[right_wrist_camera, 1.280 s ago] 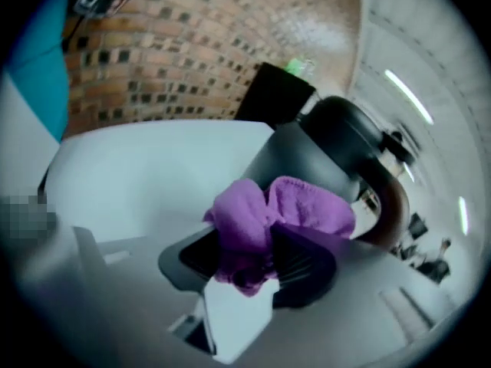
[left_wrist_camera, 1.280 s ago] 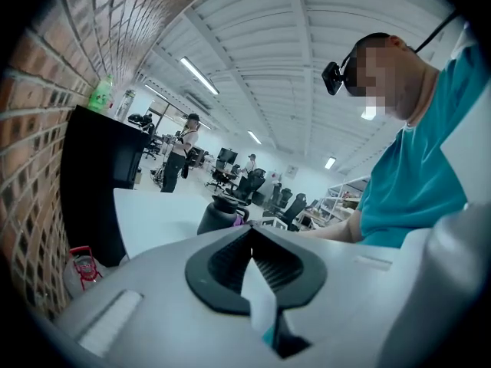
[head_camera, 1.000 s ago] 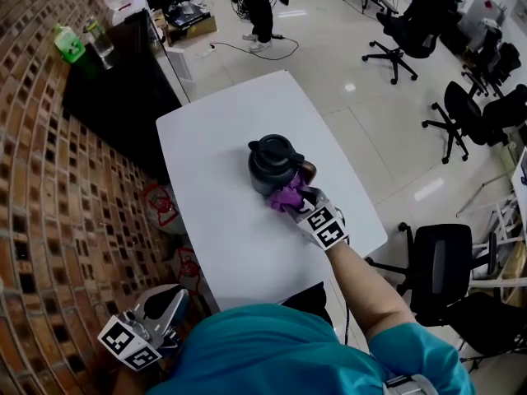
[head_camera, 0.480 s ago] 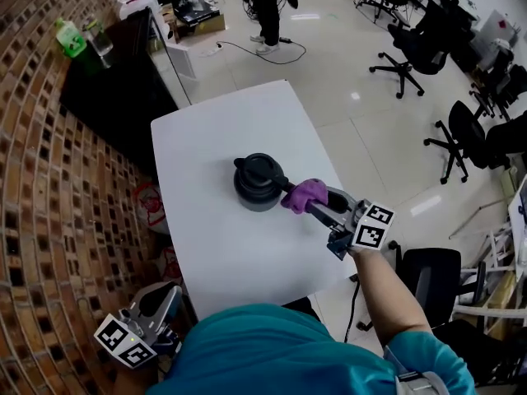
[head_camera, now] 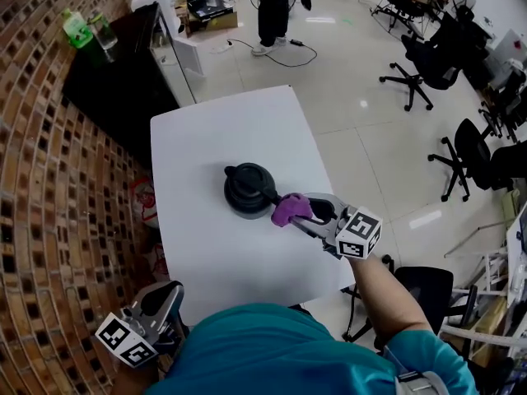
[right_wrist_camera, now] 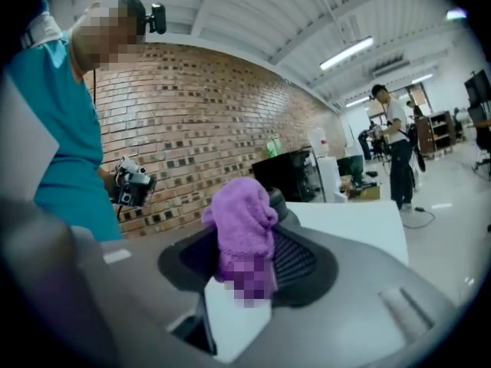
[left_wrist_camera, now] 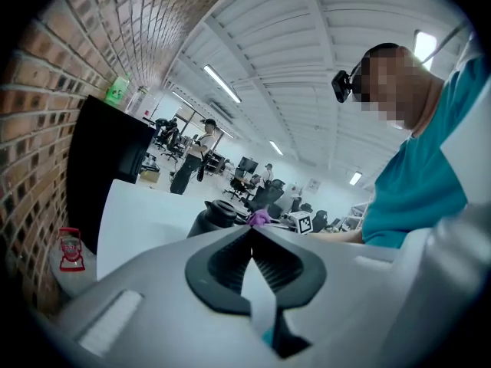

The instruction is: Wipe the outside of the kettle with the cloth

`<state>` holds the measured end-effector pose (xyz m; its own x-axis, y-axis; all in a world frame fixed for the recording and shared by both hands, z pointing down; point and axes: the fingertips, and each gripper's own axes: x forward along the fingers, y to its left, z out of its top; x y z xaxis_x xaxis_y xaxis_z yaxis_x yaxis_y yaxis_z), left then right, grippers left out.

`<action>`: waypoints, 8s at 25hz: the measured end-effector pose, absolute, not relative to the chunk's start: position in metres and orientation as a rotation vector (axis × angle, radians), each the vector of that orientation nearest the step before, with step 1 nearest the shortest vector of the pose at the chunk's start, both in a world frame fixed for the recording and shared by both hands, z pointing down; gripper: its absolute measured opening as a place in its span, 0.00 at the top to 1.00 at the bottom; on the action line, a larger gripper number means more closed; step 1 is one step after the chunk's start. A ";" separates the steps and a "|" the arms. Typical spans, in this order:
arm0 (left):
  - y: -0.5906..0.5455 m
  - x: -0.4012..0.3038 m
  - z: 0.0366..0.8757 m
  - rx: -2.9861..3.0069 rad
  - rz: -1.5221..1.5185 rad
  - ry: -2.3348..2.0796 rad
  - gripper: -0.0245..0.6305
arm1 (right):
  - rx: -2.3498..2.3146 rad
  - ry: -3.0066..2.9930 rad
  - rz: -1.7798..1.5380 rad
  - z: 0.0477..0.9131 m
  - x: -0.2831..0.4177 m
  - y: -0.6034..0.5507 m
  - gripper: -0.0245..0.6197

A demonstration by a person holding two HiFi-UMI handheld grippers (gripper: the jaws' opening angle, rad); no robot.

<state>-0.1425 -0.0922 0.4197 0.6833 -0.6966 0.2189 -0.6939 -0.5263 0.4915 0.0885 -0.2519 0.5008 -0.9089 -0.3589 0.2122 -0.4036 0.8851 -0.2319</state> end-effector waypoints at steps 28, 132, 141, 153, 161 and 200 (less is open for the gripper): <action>-0.087 -0.159 0.424 2.319 0.007 -1.077 0.96 | 0.637 -2.840 0.362 0.522 0.100 -0.238 0.68; -0.041 -0.248 0.449 2.174 -0.221 -1.299 0.96 | -0.273 -1.510 -0.711 0.554 -0.092 -0.262 0.67; -0.049 -0.225 0.445 2.220 -0.185 -1.232 0.96 | -0.181 -1.578 -0.869 0.551 -0.053 -0.231 0.67; -0.066 -0.193 0.436 2.285 -0.120 -1.149 0.96 | -0.005 -1.694 -0.745 0.547 0.017 -0.240 0.67; -0.073 -0.182 0.427 2.317 -0.098 -1.137 0.96 | 0.138 -1.994 -0.426 0.523 0.017 -0.245 0.67; 0.150 -0.060 0.402 2.577 -0.148 -0.991 0.96 | 0.718 -2.914 0.382 0.398 0.189 0.094 0.67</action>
<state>-0.0598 0.1498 0.4022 0.7468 -0.6641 0.0357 -0.6248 -0.6822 0.3798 0.1892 0.0939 0.3979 -0.8809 -0.4410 0.1716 -0.4704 0.8559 -0.2151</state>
